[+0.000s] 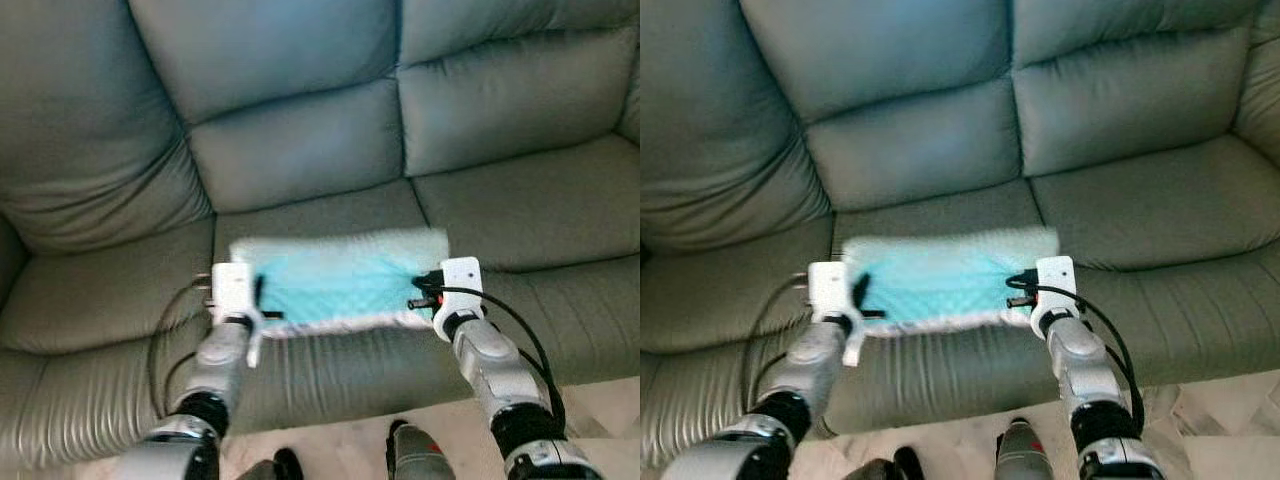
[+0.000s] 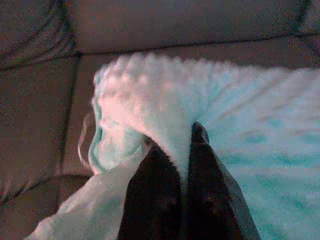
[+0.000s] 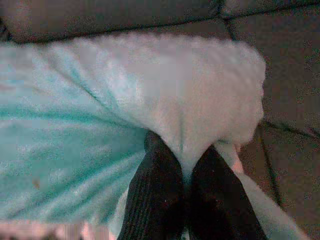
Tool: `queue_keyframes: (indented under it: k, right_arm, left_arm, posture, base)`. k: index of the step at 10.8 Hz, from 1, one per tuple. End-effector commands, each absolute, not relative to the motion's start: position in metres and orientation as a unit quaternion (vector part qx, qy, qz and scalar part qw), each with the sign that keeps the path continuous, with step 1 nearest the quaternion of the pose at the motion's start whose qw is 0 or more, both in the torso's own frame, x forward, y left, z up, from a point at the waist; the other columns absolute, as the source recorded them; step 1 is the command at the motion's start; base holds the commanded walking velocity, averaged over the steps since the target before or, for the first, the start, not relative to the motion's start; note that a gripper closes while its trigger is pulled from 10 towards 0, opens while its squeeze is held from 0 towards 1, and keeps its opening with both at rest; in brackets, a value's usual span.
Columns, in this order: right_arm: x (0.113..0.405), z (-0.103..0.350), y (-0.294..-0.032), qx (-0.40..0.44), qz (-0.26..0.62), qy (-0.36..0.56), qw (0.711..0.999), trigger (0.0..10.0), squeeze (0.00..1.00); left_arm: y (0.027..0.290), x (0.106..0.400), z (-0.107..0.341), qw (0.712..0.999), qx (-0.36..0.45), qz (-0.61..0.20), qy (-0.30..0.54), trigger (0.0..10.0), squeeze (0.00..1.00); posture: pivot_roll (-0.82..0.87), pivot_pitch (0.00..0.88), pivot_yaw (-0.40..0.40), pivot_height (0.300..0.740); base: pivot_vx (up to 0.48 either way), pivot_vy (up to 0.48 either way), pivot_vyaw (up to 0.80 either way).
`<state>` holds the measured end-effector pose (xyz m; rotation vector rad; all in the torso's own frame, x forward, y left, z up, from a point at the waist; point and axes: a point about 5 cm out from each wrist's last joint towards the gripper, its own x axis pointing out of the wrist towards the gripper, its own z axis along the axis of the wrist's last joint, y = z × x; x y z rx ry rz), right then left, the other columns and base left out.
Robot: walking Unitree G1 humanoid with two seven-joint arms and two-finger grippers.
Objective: Move the pillow to the sofa
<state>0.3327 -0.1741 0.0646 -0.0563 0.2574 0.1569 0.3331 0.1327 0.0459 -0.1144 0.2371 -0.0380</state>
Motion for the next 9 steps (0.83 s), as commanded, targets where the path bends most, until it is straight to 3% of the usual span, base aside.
queue_keyframes:
  k: [1, 3, 4, 5, 9]
  right_arm:
    - [0.330, 0.056, -0.172, -0.031, 0.087, 0.141, 0.986, 10.0, 0.00]
    - [0.329, 0.051, -0.172, -0.034, 0.098, 0.146, 0.984, 10.0, 0.00]
    - [0.329, 0.051, -0.168, -0.033, 0.106, 0.142, 0.984, 10.0, 0.76]
    - [0.329, 0.050, -0.165, -0.037, 0.111, 0.137, 0.984, 10.0, 1.00]
    - [0.327, 0.047, -0.162, -0.048, 0.110, 0.130, 0.984, 10.0, 1.00]
  left_arm:
    - [0.143, 0.325, 0.034, 0.988, -0.060, 0.004, 0.140, 10.0, 0.00]
    - [0.146, 0.323, 0.030, 0.986, -0.064, 0.014, 0.155, 10.0, 0.00]
    - [0.143, 0.326, 0.032, 0.985, -0.070, 0.013, 0.156, 10.0, 0.64]
    - [0.140, 0.327, 0.033, 0.985, -0.073, 0.005, 0.156, 10.0, 1.00]
    - [0.136, 0.330, 0.035, 0.985, -0.064, 0.003, 0.160, 10.0, 1.00]
  posture:
    - [-0.33, 0.331, 0.158, 0.740]
    - [-0.33, 0.340, 0.154, 0.740]
    - [-0.33, 0.343, 0.149, 0.740]
    - [-0.33, 0.343, 0.149, 0.740]
    - [-0.33, 0.335, 0.148, 0.740]
  base:
    - [0.000, 0.000, 0.00]
    - [0.000, 0.000, 0.00]
    - [0.000, 0.000, 0.00]
    - [0.000, 0.000, 0.00]
    - [0.000, 0.000, 0.00]
